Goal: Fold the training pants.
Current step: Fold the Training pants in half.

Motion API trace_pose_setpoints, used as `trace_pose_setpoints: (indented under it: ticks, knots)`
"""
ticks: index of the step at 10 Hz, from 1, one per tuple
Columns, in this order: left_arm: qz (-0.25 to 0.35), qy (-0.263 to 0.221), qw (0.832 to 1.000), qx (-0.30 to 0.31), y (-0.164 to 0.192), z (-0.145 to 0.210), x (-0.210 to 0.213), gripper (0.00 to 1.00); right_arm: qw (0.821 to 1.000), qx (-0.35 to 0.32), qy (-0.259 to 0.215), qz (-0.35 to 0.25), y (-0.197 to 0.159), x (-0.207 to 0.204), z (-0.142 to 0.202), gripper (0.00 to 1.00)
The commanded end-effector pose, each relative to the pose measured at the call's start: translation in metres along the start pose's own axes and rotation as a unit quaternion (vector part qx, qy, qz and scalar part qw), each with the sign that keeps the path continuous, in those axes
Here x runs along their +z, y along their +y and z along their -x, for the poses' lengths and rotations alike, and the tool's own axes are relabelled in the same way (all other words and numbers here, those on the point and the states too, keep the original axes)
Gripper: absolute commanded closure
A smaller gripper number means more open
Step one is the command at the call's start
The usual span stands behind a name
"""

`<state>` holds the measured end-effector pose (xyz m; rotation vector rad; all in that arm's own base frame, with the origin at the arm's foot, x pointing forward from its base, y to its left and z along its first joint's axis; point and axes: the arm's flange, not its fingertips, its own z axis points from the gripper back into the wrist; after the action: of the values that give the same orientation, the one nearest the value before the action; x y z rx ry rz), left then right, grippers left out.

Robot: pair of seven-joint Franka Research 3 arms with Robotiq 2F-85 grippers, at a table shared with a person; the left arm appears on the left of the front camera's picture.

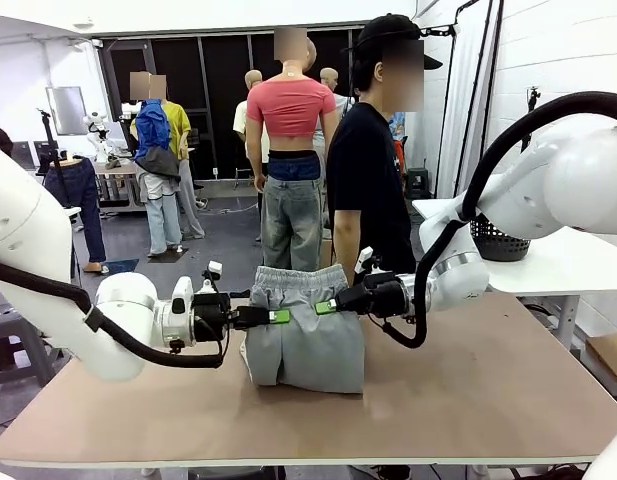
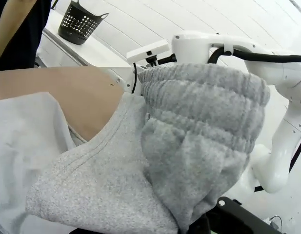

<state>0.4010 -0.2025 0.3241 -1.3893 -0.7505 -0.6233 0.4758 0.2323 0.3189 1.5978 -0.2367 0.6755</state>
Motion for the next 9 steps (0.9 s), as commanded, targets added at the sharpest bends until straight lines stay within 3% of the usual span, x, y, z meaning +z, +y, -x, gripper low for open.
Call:
trace_pose_setpoints:
  ticks: [1,5,7,8,9]
  knots:
    - [-0.034,-0.024,0.999,0.013,0.025,-0.023,0.007,1.0,0.999,0.008,-0.038,0.026,-0.006,0.023,-0.024,1.0]
    - [-0.077,0.006,0.997,0.0,0.069,-0.06,0.007,1.0,0.997,-0.01,-0.059,0.053,-0.036,0.048,-0.05,1.0]
    - [-0.07,-0.003,0.997,-0.024,0.059,-0.069,0.011,1.0,0.998,0.007,-0.039,0.043,-0.027,0.027,-0.043,1.0]
    - [-0.053,0.004,0.999,-0.01,0.061,-0.055,-0.016,1.0,0.998,0.007,-0.039,0.043,-0.027,0.027,-0.043,1.0]
    - [-0.053,0.004,0.999,-0.01,0.061,-0.055,-0.016,1.0,0.998,0.007,-0.039,0.043,-0.027,0.027,-0.043,1.0]
